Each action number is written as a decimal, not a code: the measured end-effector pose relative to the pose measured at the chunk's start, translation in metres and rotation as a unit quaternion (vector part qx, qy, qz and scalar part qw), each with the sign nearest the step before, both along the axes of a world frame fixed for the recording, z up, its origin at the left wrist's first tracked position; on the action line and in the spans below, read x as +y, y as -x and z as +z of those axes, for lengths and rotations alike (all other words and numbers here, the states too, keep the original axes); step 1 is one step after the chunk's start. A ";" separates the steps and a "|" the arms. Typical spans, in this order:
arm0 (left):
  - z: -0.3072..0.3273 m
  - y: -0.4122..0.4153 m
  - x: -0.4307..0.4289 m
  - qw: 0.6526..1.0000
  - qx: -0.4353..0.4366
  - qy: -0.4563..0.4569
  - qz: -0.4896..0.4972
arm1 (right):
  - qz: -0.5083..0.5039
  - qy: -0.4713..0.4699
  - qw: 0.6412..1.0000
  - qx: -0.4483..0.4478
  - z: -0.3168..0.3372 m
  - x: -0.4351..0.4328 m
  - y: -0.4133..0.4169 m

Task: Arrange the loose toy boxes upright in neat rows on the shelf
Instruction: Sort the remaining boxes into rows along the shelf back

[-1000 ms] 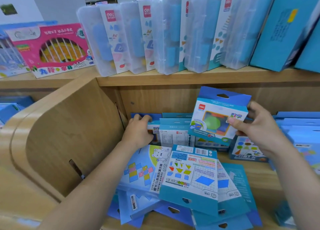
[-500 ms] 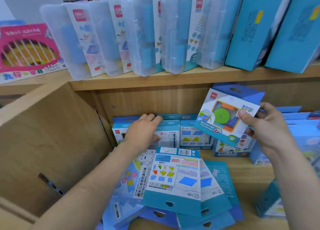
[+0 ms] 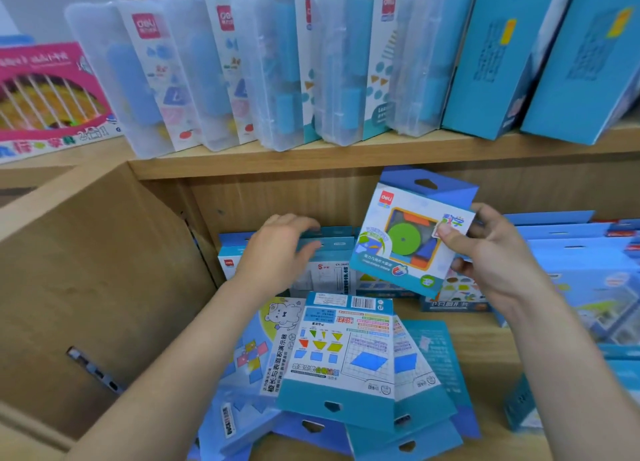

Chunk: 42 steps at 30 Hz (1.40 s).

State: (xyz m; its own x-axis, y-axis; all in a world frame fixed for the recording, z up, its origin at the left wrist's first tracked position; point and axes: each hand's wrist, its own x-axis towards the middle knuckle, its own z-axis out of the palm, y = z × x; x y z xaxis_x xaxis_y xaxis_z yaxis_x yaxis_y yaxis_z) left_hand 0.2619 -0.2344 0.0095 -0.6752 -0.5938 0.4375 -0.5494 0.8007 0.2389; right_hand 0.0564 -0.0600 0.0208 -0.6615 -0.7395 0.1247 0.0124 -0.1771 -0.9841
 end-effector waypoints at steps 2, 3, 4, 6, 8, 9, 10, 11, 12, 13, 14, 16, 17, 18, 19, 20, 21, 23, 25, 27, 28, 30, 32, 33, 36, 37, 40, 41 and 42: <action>0.014 -0.006 0.009 0.985 0.133 -0.107 -0.021 | 0.009 0.006 1.000 0.004 0.002 -0.004 -0.005; 0.022 -0.008 0.014 0.968 0.176 -0.176 -0.037 | 0.017 0.008 1.000 0.008 0.004 -0.007 -0.010; 0.029 -0.011 0.020 0.949 0.199 -0.237 -0.055 | 0.028 0.008 0.999 0.015 0.007 -0.011 -0.015; 0.040 -0.017 0.026 0.926 0.202 -0.309 -0.073 | 0.055 0.003 0.998 0.033 0.013 -0.019 -0.026; 0.045 -0.025 0.026 0.917 0.198 -0.340 -0.070 | 0.087 -0.003 0.995 0.041 0.020 -0.030 -0.040; 0.046 -0.031 0.023 0.919 0.199 -0.336 -0.058 | 0.104 -0.007 0.994 0.041 0.022 -0.037 -0.047; 0.047 -0.038 0.020 0.926 0.198 -0.319 -0.038 | 0.122 -0.012 0.992 0.040 0.023 -0.045 -0.056; 0.048 -0.045 0.016 0.933 0.199 -0.299 -0.016 | 0.141 -0.018 0.989 0.038 0.025 -0.052 -0.064; 0.048 -0.051 0.013 0.938 0.205 -0.280 0.009 | 0.161 -0.025 0.986 0.033 0.026 -0.060 -0.071; 0.048 -0.058 0.011 0.941 0.212 -0.262 0.034 | 0.183 -0.035 0.982 0.029 0.027 -0.068 -0.078; 0.049 -0.065 0.010 0.946 0.214 -0.238 0.059 | 0.204 -0.047 0.977 0.026 0.027 -0.076 -0.084; 0.049 -0.075 0.009 0.963 0.177 -0.163 0.117 | 0.242 -0.072 0.967 0.028 0.026 -0.092 -0.095; 0.048 -0.078 0.009 0.971 0.146 -0.126 0.141 | 0.256 -0.082 0.963 0.032 0.024 -0.100 -0.099; 0.047 -0.081 0.009 0.975 0.117 -0.096 0.160 | 0.265 -0.090 0.959 0.037 0.022 -0.108 -0.103; 0.045 -0.082 0.008 0.977 0.096 -0.075 0.176 | 0.273 -0.100 0.956 0.043 0.021 -0.115 -0.107; 0.043 -0.083 0.008 0.976 0.082 -0.065 0.190 | 0.280 -0.110 0.952 0.047 0.019 -0.121 -0.110; 0.040 -0.083 0.007 0.975 0.068 -0.059 0.204 | 0.288 -0.119 0.949 0.047 0.017 -0.126 -0.112; 0.036 -0.084 0.004 0.971 0.043 -0.050 0.229 | 0.298 -0.136 0.944 0.043 0.012 -0.134 -0.116; 0.033 -0.085 0.001 0.968 0.033 -0.052 0.243 | 0.299 -0.148 0.942 0.041 0.008 -0.141 -0.118; 0.029 -0.087 -0.002 0.965 0.036 -0.062 0.251 | 0.296 -0.157 0.940 0.059 0.008 -0.145 -0.121; 0.026 -0.087 -0.003 0.963 0.040 -0.069 0.257 | 0.291 -0.163 0.939 0.087 0.008 -0.146 -0.122; 0.020 -0.087 -0.005 0.959 0.042 -0.075 0.269 | 0.262 -0.191 0.921 0.217 0.010 -0.147 -0.122; 0.012 -0.085 -0.009 0.960 0.021 -0.063 0.273 | 0.221 -0.224 0.881 0.353 0.011 -0.148 -0.122; 0.010 -0.083 -0.010 0.960 0.006 -0.056 0.273 | 0.205 -0.236 0.863 0.396 0.011 -0.148 -0.121; 0.005 -0.082 -0.016 0.961 -0.037 -0.047 0.269 | 0.179 -0.250 0.827 0.470 0.006 -0.149 -0.121; 0.004 -0.081 -0.017 0.960 -0.059 -0.046 0.270 | 0.176 -0.252 0.812 0.496 0.005 -0.149 -0.122; 0.001 -0.080 -0.019 0.949 -0.151 -0.046 0.274 | 0.166 -0.243 0.773 0.562 -0.001 -0.151 -0.121; -0.002 -0.079 -0.020 0.943 -0.178 -0.044 0.277 | 0.164 -0.242 0.764 0.575 -0.003 -0.151 -0.120; -0.004 -0.077 -0.022 0.939 -0.195 -0.041 0.280 | 0.165 -0.241 0.758 0.583 -0.004 -0.150 -0.118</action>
